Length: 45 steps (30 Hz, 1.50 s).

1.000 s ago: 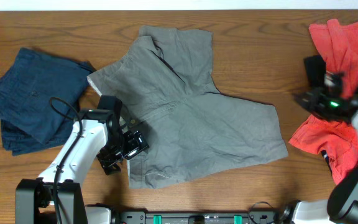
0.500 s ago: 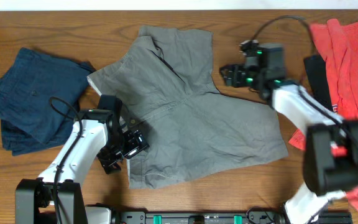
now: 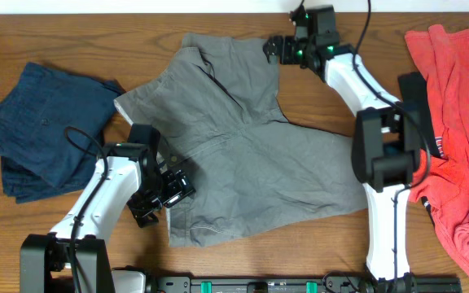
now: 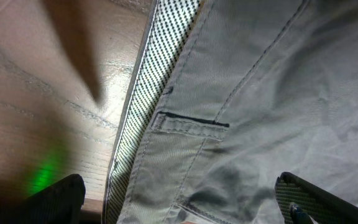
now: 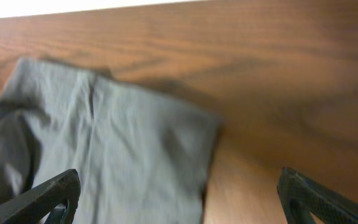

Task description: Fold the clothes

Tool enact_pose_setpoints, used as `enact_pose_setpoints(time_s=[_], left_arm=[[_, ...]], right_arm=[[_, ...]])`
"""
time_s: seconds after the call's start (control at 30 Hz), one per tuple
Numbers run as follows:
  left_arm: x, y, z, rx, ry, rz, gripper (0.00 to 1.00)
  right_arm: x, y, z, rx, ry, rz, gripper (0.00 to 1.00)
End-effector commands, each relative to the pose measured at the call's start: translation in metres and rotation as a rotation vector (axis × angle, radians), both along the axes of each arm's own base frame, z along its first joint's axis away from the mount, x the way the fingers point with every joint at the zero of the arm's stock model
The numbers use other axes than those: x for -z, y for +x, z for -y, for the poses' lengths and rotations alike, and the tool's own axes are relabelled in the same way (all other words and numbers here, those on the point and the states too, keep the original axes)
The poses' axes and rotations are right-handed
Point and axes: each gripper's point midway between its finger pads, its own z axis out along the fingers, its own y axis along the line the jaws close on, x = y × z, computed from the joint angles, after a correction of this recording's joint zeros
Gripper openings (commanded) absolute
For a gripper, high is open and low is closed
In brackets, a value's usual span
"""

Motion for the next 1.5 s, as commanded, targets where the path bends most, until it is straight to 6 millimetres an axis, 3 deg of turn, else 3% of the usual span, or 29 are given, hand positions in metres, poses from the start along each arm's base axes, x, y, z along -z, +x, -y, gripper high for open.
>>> enact_pose_setpoints(time_s=[0.0,0.17,0.23,0.27,0.33,0.4,0.43,0.6,0.7,0.8,0.9,1.0,1.13,1.3,1.47], left_arm=[[0.002,-0.003,0.0,-0.001,0.005,-0.017,0.98],[0.002,-0.003,0.0,-0.001,0.005,-0.017,0.98],[0.002,-0.003,0.0,-0.001,0.005,-0.017,0.98],[0.002,-0.003,0.0,-0.001,0.005,-0.017,0.98],[0.002,-0.003,0.0,-0.001,0.005,-0.017,0.98],[0.002,-0.003,0.0,-0.001,0.005,-0.017,0.98],[0.002,-0.003,0.0,-0.001,0.005,-0.017,0.98],[0.002,-0.004,0.0,-0.001,0.005,-0.018,0.98],[0.002,-0.004,0.0,-0.001,0.005,-0.018,0.98],[0.002,-0.003,0.0,-0.001,0.005,-0.017,0.98],[0.002,-0.003,0.0,-0.001,0.005,-0.015,0.98],[0.002,-0.001,0.0,-0.001,0.004,-0.009,0.98],[0.002,-0.002,0.0,-0.001,0.004,-0.01,0.98],[0.002,-0.003,0.0,0.0,0.004,-0.014,0.98],[-0.003,-0.016,0.008,0.056,-0.057,-0.054,0.98]], right_arm=[[0.031,0.001,-0.025,-0.047,0.01,-0.035,0.99],[0.057,0.003,-0.029,-0.025,0.016,-0.059,0.92],[0.061,0.004,-0.029,-0.02,0.02,-0.062,0.84],[0.062,0.004,-0.029,-0.015,0.024,-0.066,0.71],[0.062,0.004,-0.029,-0.014,0.023,-0.068,0.32],[0.062,0.005,-0.026,0.001,0.015,-0.068,0.05],[0.062,0.006,-0.02,0.023,0.008,-0.076,0.01],[0.057,0.009,0.019,0.117,-0.065,-0.13,0.01],[0.044,0.007,0.065,0.221,-0.188,-0.167,0.01],[0.02,-0.004,0.125,0.374,-0.347,-0.207,0.01],[-0.004,-0.02,0.166,0.46,-0.428,-0.24,0.01],[-0.017,-0.044,0.186,0.48,-0.455,-0.319,0.18],[-0.015,-0.08,0.198,0.467,-0.497,-0.454,0.3],[-0.011,-0.122,0.221,0.525,-0.574,-0.62,0.32],[-0.037,-0.152,0.242,0.608,-0.563,-0.692,0.34]])
